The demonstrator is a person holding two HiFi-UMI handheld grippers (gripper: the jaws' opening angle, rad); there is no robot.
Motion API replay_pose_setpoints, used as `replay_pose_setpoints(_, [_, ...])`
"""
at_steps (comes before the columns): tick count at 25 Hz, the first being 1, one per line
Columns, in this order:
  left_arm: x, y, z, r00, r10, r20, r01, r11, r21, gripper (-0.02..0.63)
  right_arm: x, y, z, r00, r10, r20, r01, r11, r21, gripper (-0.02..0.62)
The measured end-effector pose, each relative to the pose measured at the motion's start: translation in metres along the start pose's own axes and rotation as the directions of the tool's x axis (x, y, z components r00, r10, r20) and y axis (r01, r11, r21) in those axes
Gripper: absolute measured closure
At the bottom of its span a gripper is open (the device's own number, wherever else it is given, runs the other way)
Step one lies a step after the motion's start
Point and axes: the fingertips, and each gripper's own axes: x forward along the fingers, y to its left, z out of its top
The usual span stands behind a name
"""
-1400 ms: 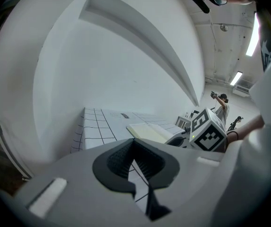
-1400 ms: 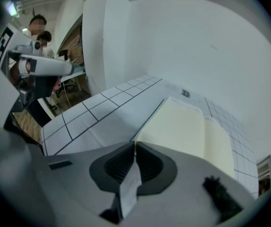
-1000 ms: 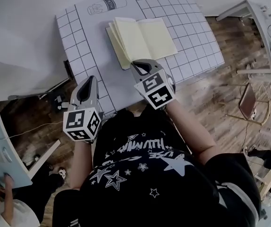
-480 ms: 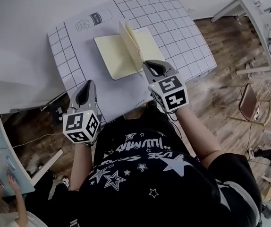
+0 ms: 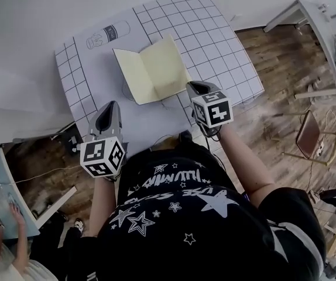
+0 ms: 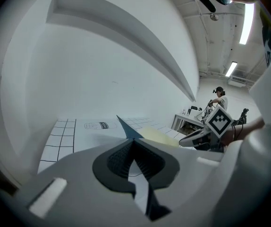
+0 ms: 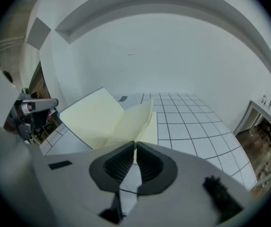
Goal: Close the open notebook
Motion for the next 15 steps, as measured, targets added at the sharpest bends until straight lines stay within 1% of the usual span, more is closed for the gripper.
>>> replay_pose_setpoints(5, [0.012, -0.014, -0.006, 0.999, 0.014, -0.032, -0.014, 1.0, -0.004, 0.597, 0.023, -0.016, -0.024, 0.997, 0.006, -0.075, -0.004, 1.0, 0.029, 0.57])
replay_pose_setpoints(9, [0.02, -0.025, -0.008, 0.999, 0.024, -0.042, -0.024, 1.0, -0.005, 0.597, 0.036, -0.026, -0.036, 0.989, -0.016, -0.144, 0.016, 1.0, -0.002, 0.559])
replay_pose_setpoints(13, [0.027, -0.034, -0.008, 0.998, 0.031, -0.047, -0.032, 0.999, -0.003, 0.597, 0.039, -0.037, -0.047, 0.979, 0.022, -0.205, -0.015, 0.999, 0.035, 0.534])
replay_pose_setpoints(15, [0.031, -0.037, -0.008, 0.998, 0.035, -0.044, -0.036, 0.999, -0.003, 0.597, 0.035, -0.042, -0.043, 0.98, 0.033, -0.195, -0.025, 0.999, 0.041, 0.525])
